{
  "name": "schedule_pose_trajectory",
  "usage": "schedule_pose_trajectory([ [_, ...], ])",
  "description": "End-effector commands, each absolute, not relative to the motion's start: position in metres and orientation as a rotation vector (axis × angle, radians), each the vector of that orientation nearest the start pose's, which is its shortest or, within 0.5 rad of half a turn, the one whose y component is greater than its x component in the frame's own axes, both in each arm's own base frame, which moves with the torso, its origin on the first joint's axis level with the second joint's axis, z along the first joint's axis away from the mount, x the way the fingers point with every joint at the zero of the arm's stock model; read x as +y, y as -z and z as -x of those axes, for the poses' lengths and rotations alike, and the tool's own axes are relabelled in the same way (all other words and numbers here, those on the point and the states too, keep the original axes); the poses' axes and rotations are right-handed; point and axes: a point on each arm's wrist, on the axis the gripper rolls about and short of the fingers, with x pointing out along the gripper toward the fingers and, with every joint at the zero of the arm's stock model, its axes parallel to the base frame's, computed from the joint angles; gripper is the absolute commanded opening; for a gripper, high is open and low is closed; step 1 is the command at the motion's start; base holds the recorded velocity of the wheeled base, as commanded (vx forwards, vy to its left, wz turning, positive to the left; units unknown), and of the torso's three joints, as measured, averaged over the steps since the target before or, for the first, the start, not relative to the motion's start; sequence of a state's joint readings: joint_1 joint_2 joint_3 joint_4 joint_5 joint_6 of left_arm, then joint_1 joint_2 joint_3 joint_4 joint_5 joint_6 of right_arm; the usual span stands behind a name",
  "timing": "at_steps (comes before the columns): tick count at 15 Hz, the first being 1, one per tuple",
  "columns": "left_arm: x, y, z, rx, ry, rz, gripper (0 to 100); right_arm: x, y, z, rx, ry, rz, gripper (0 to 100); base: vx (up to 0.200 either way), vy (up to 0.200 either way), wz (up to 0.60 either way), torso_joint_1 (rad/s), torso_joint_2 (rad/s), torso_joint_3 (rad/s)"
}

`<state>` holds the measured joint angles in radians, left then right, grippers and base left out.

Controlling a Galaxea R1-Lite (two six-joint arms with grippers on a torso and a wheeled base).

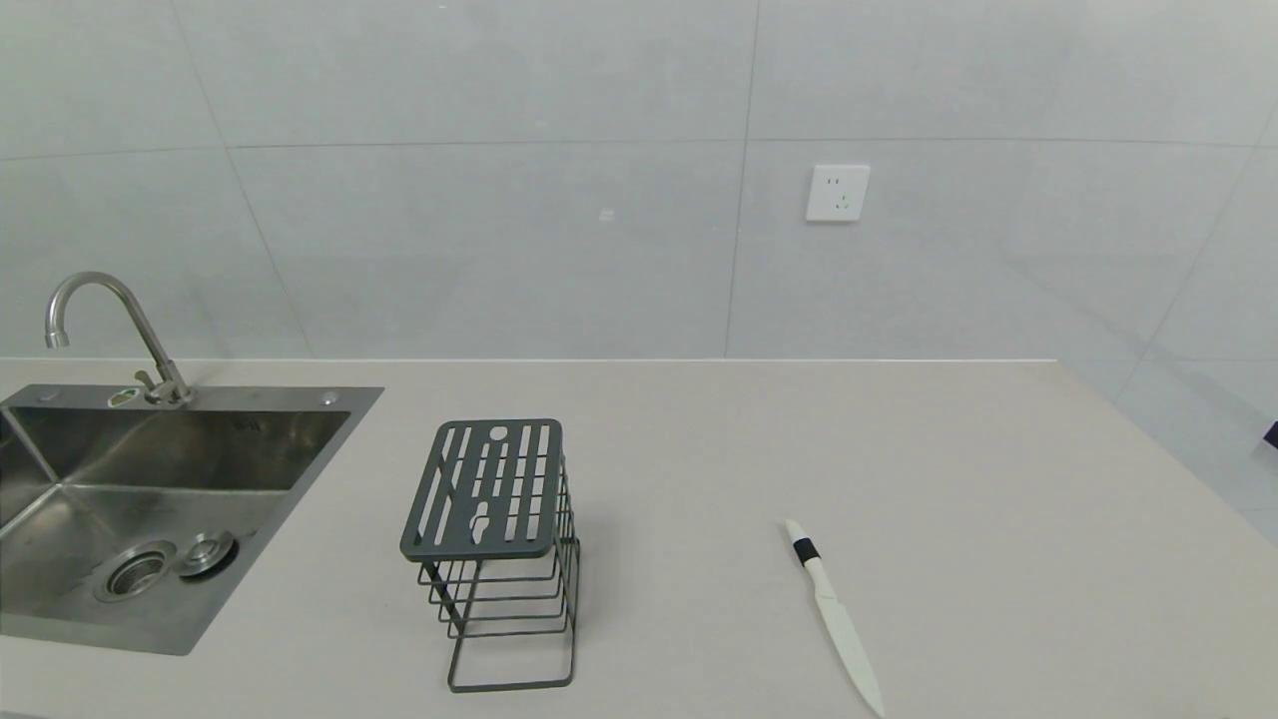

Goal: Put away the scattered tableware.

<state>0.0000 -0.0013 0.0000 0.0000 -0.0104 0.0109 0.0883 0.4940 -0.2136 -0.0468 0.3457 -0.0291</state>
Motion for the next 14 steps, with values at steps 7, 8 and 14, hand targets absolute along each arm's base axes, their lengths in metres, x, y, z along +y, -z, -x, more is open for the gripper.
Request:
schedule_pose_trajectory([
  [7,0.0,-0.075,0.023,0.0,0.011,-0.011,100,0.043,-0.146,-0.114,0.616,-0.638,0.015,100,0.0,0.0,0.0,0.0,0.0,0.0],
  [8,0.0,-0.075,0.023,0.0,0.011,-0.011,100,0.05,-0.145,-0.123,0.649,-0.635,0.038,100,0.0,0.0,0.0,0.0,0.0,0.0],
  [14,0.0,-0.075,0.023,0.0,0.009,-0.011,100,0.087,-0.121,-0.159,0.83,-0.637,0.155,100,0.0,0.0,0.0,0.0,0.0,0.0],
])
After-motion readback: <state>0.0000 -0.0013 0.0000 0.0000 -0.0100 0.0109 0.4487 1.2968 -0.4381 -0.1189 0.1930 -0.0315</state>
